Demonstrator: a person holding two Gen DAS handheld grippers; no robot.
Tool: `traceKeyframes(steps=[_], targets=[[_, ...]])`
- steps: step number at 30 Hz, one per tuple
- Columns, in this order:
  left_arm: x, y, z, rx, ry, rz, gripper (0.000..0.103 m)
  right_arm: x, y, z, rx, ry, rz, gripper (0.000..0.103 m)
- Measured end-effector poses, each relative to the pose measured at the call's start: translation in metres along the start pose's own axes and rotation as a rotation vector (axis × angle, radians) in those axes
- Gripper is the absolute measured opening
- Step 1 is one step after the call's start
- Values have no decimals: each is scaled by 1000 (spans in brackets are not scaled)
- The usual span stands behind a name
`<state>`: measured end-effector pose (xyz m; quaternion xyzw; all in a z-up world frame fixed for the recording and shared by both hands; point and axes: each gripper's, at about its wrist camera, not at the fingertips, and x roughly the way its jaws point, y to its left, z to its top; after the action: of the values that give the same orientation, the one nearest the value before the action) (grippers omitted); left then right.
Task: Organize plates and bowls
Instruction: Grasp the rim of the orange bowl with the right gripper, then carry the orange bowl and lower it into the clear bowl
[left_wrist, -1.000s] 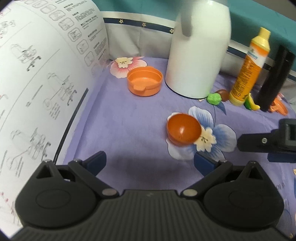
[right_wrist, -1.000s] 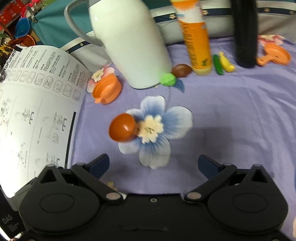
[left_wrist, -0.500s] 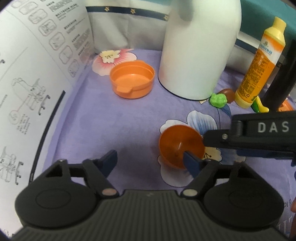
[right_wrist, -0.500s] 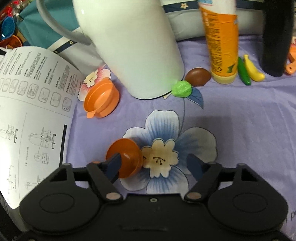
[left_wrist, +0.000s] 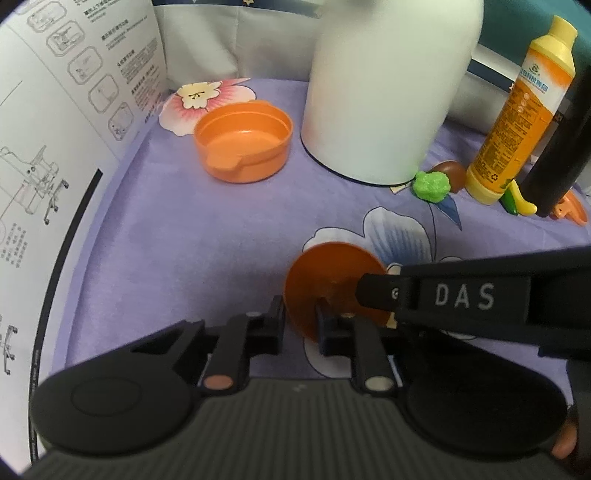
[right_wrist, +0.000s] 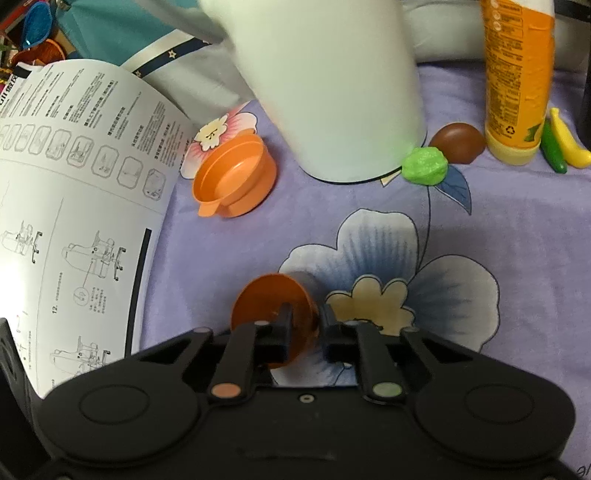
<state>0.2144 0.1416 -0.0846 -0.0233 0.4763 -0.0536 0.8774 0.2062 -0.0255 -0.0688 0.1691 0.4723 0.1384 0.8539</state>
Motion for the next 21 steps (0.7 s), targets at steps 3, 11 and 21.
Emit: traceKeyframes(steps=[3,11,21], targets=[[-4,0,-1,-8,2,-11,16,-2,-4,-1,22,8,7,15],[-27,-13,-13,15,-17,-10,16,-21,-13,-12,59,8,21,15],[-72,-36,-43,61,-39,-35,16,-71,-29,-43,98,-9,54,15]])
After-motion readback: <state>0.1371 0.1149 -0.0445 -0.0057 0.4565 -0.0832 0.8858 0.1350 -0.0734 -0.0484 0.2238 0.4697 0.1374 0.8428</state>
